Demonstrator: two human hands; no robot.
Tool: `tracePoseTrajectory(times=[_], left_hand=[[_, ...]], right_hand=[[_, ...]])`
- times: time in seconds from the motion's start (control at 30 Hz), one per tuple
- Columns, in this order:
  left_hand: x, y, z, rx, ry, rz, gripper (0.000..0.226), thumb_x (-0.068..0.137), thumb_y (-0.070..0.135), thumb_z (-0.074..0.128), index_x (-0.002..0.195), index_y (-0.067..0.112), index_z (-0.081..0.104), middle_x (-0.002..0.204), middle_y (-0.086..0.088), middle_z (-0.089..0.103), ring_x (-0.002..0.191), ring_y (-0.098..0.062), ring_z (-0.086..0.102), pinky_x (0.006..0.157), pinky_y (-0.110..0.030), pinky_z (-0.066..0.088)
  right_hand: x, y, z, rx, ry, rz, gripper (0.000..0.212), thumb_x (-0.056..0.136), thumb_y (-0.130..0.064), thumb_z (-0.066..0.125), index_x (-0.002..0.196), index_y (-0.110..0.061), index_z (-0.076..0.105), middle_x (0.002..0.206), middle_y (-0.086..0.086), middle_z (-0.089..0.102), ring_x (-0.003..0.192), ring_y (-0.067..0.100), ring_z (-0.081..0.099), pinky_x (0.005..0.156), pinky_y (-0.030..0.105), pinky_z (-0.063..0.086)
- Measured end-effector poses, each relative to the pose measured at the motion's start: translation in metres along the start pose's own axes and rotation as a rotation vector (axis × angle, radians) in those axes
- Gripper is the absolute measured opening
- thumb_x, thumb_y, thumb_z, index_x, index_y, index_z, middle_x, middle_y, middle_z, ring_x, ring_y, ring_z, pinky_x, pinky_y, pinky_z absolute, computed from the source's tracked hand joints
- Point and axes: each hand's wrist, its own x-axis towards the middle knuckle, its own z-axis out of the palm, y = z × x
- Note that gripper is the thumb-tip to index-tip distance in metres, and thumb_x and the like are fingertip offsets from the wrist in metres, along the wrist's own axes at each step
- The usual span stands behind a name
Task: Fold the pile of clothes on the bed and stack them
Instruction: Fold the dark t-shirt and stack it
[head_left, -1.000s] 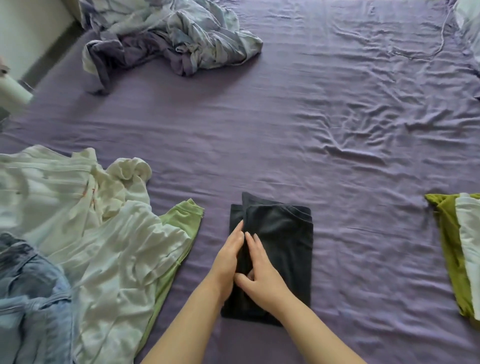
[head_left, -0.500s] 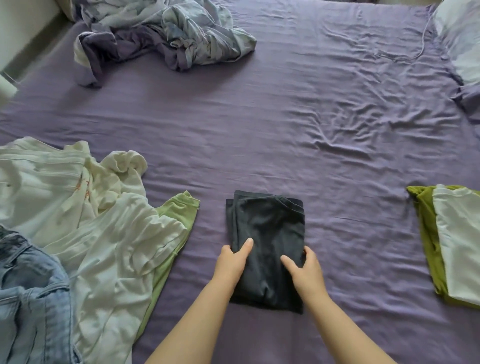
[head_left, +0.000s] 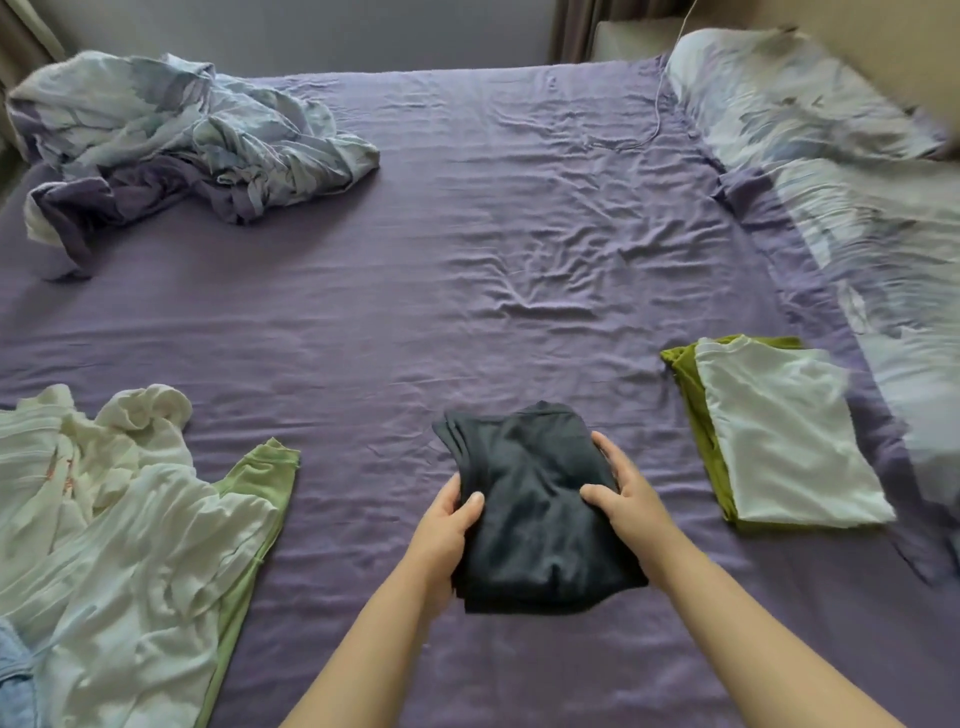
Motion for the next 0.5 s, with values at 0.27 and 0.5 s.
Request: tracePoseTrajectory(times=[0.27,0.5], left_hand=[[0.029,-0.009,0.125,-0.075,-0.169,0.023,0.039,0.098,0.0,0.041,0.116,0.03,0.059,0.108,0.004,0.073,0.094,-0.015,0.071,0.066,-0.024,0.057],[0.064,-0.004,0.238,0.019,-0.254,0.086,0.044,0.098,0.001,0.042,0.123,0.035,0.056,0.118,0.009,0.068,0.107,-0.01,0.065,0.079,-0.02,0.053]], right_hand=[[-0.011,-0.009,-0.132,-0.002,0.111,-0.106,0.067,0.09,0.004,0.051,0.142,-0.035,0.036,0.13,-0.019,0.052,0.106,-0.014,0.054,0.077,0.004,0.045],[0.0,-0.023,-0.241,-0.054,0.195,-0.161,0.066,0.09,0.003,0.052,0.141,-0.037,0.038,0.127,-0.023,0.051,0.103,-0.022,0.052,0.076,0.0,0.042]])
